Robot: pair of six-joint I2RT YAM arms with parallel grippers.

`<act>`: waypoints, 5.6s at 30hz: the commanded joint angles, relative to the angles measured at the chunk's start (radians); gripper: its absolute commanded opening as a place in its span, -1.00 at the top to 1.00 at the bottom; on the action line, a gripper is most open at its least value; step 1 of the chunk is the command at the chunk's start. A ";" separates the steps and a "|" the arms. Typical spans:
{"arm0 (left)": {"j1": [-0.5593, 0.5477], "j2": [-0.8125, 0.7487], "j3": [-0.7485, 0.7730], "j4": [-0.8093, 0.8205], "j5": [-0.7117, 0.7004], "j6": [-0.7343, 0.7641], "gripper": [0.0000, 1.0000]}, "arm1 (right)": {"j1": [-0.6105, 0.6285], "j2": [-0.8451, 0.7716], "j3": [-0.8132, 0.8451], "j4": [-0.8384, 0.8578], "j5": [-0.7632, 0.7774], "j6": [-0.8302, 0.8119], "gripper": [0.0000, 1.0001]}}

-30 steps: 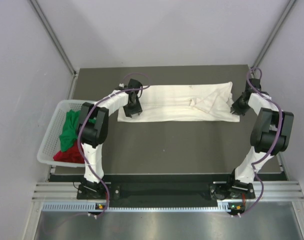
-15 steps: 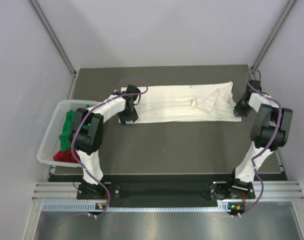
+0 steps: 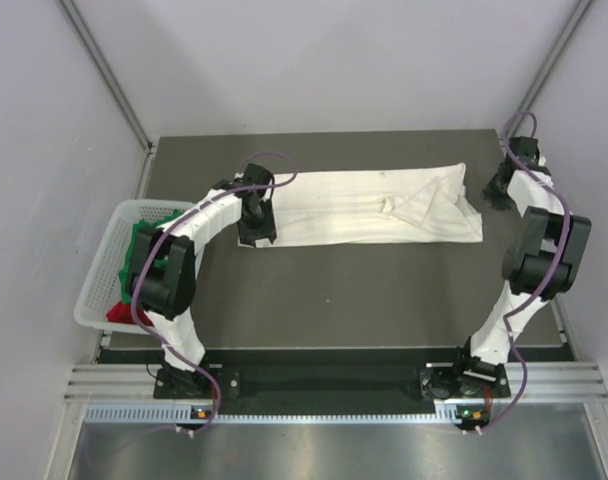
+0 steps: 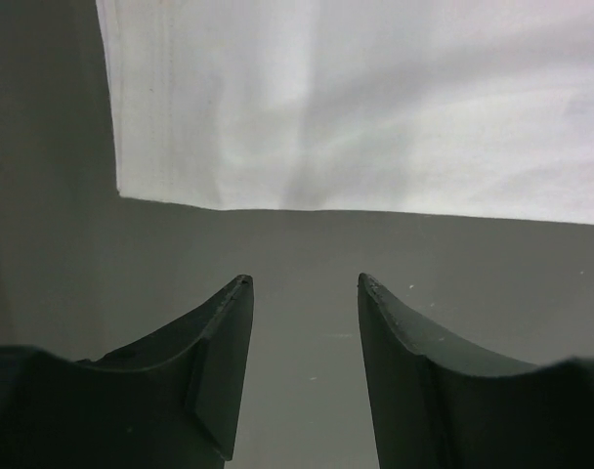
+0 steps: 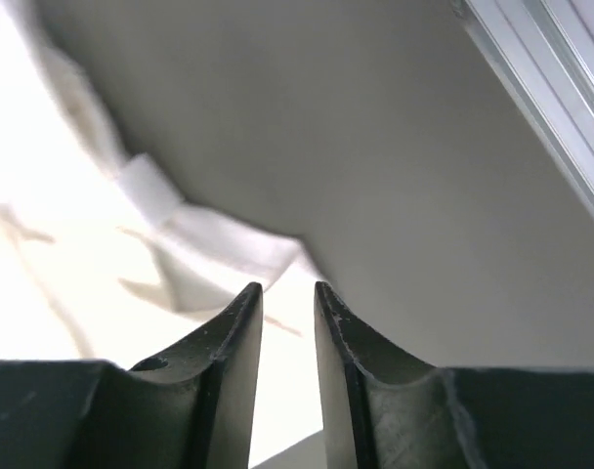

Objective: Fold and stack the t-shirts
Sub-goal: Fold the tshirt

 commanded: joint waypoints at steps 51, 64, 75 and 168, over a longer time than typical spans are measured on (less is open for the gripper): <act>0.121 -0.029 0.038 0.077 0.052 -0.041 0.41 | 0.344 -0.083 -0.311 0.394 -0.249 0.344 0.57; 0.121 -0.016 0.017 0.102 0.072 -0.049 0.40 | 0.372 0.036 -0.162 0.504 -0.357 0.321 0.91; 0.107 -0.033 -0.064 0.177 0.116 -0.041 0.18 | 0.389 0.063 -0.070 0.580 -0.542 0.168 0.26; -0.094 -0.076 0.011 0.160 -0.077 0.416 -0.02 | -0.044 -0.261 -0.434 0.170 -0.101 0.418 0.05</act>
